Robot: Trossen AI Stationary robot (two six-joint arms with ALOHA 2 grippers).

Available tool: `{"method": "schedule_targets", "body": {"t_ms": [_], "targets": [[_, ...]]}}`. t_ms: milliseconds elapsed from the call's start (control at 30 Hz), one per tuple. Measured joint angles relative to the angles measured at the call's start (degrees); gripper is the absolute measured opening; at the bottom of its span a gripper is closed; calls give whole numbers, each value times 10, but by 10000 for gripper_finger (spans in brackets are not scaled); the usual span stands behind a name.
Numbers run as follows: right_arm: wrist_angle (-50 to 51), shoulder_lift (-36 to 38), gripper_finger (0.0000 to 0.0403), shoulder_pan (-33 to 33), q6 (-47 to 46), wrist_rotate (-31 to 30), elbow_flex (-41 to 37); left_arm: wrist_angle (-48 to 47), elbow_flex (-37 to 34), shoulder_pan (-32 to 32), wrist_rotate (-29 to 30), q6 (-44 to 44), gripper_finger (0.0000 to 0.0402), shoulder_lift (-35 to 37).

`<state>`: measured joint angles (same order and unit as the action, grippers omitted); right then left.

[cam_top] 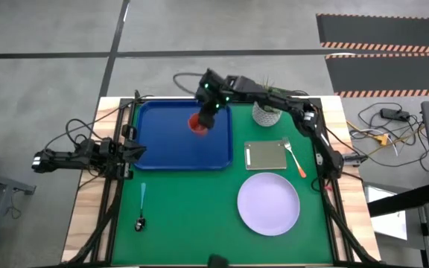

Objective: Pick and place plate/cup/fork/spoon on tray
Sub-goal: Put the orange cup to the top right side of the dark blue tray

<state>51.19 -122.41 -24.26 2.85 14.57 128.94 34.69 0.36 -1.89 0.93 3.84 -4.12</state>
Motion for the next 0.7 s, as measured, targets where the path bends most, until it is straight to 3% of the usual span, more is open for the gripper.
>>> {"method": "schedule_targets", "body": {"t_ms": [700], "targets": [[-119, 0, 8, -108, -119, 5, -84, 4, 0, 0, 11, 0, 0, 0]]}}
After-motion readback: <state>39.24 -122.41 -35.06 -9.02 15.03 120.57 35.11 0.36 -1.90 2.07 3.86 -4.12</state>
